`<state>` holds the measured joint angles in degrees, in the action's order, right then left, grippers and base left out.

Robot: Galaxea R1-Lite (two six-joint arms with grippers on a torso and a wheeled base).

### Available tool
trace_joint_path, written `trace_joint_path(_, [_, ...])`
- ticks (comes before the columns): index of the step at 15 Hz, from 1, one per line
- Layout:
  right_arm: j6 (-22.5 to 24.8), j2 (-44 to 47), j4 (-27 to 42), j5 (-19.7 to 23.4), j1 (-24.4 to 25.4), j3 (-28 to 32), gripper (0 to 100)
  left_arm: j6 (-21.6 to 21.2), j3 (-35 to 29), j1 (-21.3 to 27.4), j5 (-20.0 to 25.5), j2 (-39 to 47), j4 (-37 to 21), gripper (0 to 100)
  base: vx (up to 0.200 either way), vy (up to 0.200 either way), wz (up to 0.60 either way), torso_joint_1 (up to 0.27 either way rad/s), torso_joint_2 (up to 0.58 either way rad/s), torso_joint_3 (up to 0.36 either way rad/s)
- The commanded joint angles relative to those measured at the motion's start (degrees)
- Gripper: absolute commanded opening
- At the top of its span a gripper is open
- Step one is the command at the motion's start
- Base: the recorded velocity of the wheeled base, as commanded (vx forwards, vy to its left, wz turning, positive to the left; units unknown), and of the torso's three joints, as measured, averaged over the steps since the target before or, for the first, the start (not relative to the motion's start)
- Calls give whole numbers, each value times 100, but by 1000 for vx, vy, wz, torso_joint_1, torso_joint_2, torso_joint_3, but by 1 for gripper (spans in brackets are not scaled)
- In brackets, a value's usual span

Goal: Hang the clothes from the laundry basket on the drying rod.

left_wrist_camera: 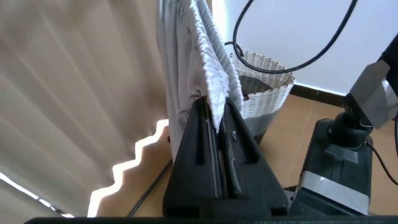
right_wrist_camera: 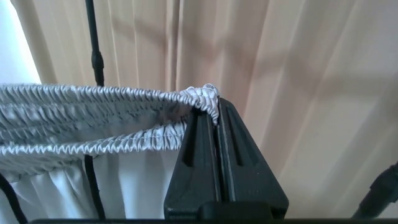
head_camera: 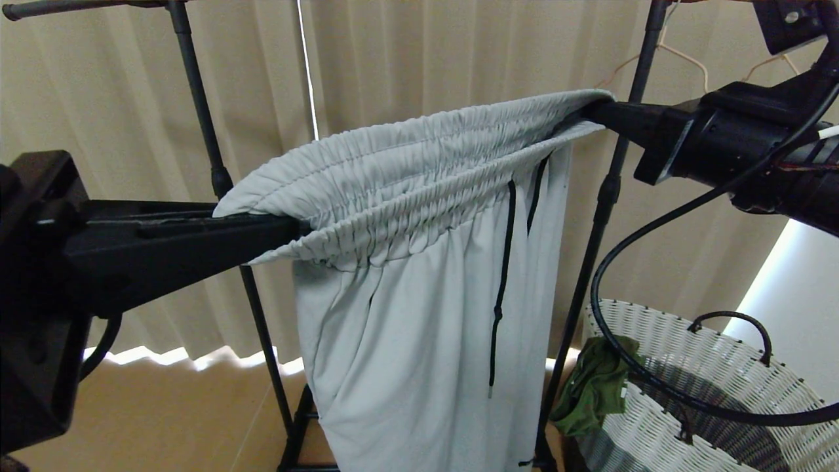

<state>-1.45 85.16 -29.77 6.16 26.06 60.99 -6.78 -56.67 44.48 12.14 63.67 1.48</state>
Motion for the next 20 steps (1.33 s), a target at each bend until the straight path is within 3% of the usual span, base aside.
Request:
trace_joint_path(1, [4,-70,24,-9,4,-8,0,1,25,-1,-1,14,28,0,0,0,0,0,0,0])
trace_joint_path(3, [4,-334,173,-18,-22,-17,0,1,-54,-89,-63,189,345,0,0,0,0,0,0,0])
trace_joint_path(6, [4,-808,797,-18,-31,-8,0,1,-309,-212,-573,576,784,0,0,0,0,0,0,0])
trace_joint_path(9, [4,-1336,1448,8,-22,-8,0,-8,-687,-212,-1364,1253,1347,0,0,0,0,0,0,0])
trace_joint_path(12, [4,-1766,1931,44,180,-96,0,-43,-766,-186,-2286,1780,1558,0,0,0,0,0,0,0])
trace_joint_path(20, [4,-1793,1940,26,294,-360,0,-52,-837,-186,-2357,1772,1549,0,0,0,0,0,0,0])
